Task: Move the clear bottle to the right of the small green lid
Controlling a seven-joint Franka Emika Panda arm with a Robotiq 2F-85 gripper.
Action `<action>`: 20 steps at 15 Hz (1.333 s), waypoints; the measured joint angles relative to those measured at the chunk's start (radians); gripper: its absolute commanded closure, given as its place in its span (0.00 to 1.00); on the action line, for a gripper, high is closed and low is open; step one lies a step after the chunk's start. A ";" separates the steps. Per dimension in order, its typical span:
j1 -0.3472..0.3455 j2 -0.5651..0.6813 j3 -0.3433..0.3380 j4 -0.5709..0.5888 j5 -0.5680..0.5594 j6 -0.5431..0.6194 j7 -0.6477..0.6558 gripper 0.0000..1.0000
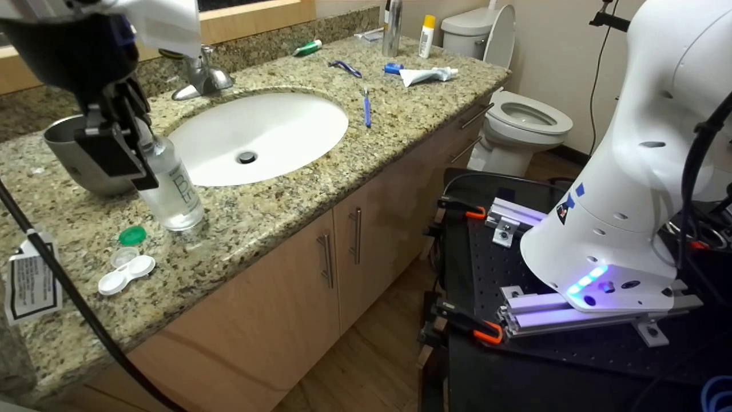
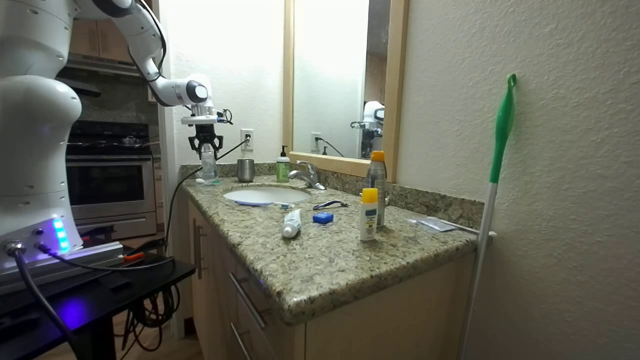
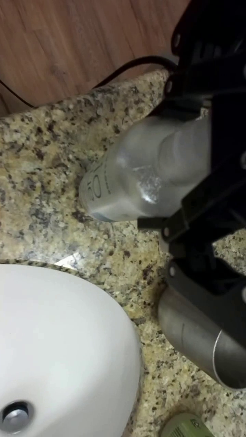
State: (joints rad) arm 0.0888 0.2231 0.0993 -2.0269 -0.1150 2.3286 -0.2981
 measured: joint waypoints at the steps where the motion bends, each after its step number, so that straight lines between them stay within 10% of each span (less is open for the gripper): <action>1: -0.014 -0.013 0.000 -0.015 0.031 0.000 -0.016 0.63; 12: -0.073 -0.061 -0.002 -0.112 0.159 0.003 -0.130 0.63; 20: -0.032 0.012 -0.003 -0.047 -0.080 0.077 0.058 0.63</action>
State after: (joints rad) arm 0.0569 0.2354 0.0962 -2.0735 -0.1951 2.4054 -0.2397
